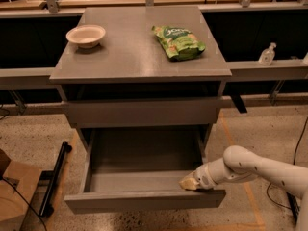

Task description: Open middle drawer

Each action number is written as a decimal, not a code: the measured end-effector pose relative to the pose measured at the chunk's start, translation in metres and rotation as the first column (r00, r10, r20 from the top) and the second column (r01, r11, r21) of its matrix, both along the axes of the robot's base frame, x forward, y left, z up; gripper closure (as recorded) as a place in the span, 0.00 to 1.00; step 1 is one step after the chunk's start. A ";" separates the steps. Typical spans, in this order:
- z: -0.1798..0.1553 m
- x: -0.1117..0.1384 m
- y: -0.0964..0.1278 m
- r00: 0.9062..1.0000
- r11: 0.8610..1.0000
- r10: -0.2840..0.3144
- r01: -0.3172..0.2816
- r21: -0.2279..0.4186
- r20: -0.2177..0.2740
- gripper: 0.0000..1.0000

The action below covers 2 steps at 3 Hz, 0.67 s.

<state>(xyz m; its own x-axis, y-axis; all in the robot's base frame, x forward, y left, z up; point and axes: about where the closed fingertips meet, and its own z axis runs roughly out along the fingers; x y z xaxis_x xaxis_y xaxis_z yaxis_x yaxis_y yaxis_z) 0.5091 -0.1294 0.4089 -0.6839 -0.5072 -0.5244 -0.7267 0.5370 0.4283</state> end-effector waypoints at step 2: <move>0.048 -0.049 -0.034 0.999 0.998 -0.030 0.030 -0.057 0.013 1.00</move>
Offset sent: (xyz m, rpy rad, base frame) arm -0.0457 -0.0573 0.1069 -0.1048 -0.1475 -0.0423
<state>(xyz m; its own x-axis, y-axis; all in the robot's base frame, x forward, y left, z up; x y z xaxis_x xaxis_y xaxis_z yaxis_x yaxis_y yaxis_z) 0.4599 -0.1633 0.4570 -0.6931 -0.5159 -0.5034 -0.7148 0.5821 0.3876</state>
